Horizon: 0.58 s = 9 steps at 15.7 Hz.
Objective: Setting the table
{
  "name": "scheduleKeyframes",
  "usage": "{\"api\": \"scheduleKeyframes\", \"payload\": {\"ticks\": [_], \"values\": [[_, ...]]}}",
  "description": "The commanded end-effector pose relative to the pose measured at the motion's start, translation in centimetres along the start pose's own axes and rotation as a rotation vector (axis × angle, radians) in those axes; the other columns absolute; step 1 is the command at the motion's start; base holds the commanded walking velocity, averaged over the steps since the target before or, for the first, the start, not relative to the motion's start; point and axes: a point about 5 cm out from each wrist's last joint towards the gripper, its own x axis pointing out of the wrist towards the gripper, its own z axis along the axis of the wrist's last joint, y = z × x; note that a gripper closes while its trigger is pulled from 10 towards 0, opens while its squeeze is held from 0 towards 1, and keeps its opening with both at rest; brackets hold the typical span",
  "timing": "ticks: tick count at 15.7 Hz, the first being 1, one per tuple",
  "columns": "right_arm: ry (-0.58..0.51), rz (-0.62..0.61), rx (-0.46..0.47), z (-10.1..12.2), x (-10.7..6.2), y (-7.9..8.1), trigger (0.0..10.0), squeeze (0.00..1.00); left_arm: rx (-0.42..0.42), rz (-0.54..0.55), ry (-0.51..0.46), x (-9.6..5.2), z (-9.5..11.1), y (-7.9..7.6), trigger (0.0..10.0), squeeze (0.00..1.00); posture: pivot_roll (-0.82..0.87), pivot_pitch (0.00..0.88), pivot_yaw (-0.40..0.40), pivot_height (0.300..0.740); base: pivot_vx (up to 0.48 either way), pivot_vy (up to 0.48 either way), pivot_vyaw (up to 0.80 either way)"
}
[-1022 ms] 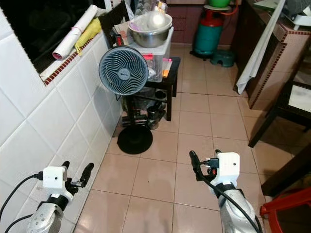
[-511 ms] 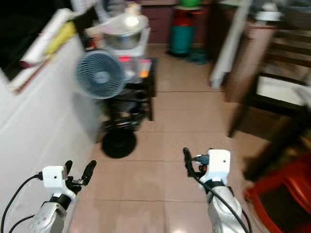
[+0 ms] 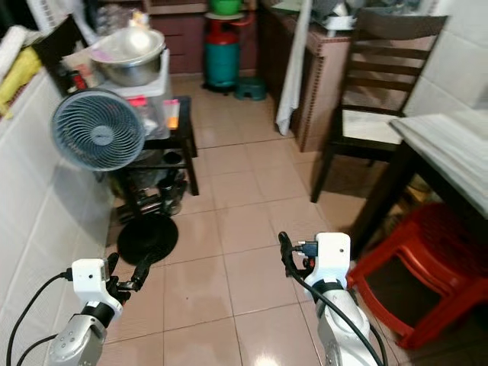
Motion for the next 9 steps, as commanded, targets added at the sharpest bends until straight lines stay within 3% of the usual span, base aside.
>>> {"api": "scheduleKeyframes", "payload": {"ticks": [1,9], "values": [[-0.018,0.004,-0.003,0.6,0.3,0.2,10.0,0.00,0.005,-0.010,-0.003,0.1,0.2,0.2,10.0,0.00,-0.04,0.000,0.041,0.740,0.000,0.000,-0.80],[-0.013,-0.003,-0.006,0.7,0.5,0.1,10.0,0.00,0.005,-0.064,-0.035,0.5,2.1,-1.9,10.0,0.00,-0.04,0.000,0.040,0.740,0.000,0.000,-0.80]]}}
